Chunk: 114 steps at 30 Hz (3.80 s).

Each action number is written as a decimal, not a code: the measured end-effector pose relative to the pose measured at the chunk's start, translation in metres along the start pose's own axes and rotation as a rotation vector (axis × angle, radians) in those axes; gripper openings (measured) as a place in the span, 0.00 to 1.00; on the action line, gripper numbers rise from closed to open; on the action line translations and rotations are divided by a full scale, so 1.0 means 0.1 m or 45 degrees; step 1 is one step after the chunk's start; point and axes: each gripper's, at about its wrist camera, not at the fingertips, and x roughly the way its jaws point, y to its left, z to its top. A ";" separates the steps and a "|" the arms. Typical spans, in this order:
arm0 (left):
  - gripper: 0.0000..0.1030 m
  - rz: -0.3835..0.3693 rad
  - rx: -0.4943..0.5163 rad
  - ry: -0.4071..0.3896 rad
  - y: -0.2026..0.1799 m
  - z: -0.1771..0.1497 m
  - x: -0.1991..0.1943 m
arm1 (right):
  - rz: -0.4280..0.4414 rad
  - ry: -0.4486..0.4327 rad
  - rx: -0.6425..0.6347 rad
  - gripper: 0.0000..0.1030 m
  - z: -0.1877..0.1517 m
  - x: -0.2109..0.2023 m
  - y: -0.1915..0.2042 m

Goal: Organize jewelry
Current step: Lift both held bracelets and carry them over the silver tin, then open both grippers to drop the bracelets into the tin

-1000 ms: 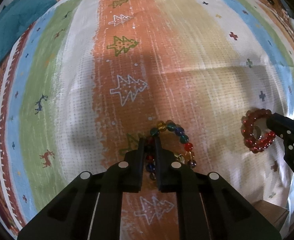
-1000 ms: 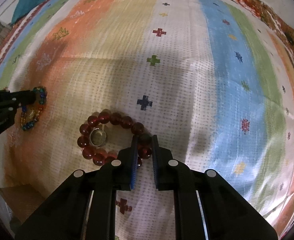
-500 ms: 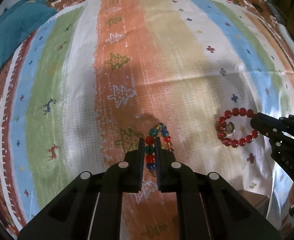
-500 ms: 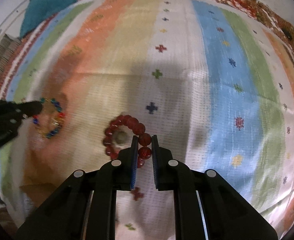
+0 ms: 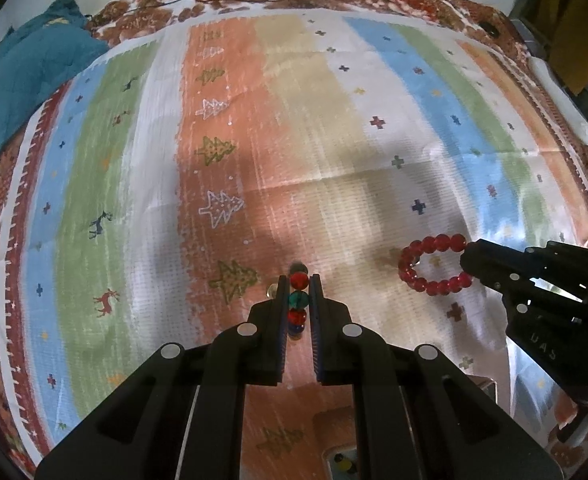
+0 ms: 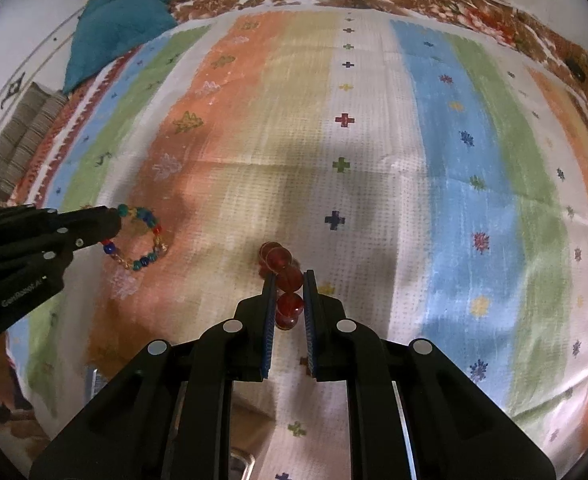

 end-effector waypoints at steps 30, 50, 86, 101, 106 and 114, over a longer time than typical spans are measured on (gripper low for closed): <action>0.09 -0.082 0.017 -0.144 -0.17 -0.28 -0.63 | -0.014 -0.200 -0.072 0.14 -0.31 -0.64 0.22; 0.09 -0.155 0.048 -0.246 -0.31 -0.62 -1.02 | 0.013 -0.292 -0.111 0.14 -0.57 -0.98 0.33; 0.09 -0.160 0.065 -0.298 -0.47 -1.27 -1.25 | 0.065 -0.294 -0.183 0.14 -1.21 -1.27 0.53; 0.21 -0.089 0.016 -0.253 -0.36 -1.28 -1.18 | 0.010 -0.220 -0.052 0.26 -1.14 -1.17 0.30; 0.24 -0.071 0.003 -0.229 -0.33 -1.25 -1.12 | -0.006 -0.202 -0.044 0.28 -1.12 -1.13 0.28; 0.37 -0.008 -0.043 -0.179 -0.22 -1.16 -0.96 | -0.034 -0.158 -0.024 0.41 -1.04 -1.03 0.22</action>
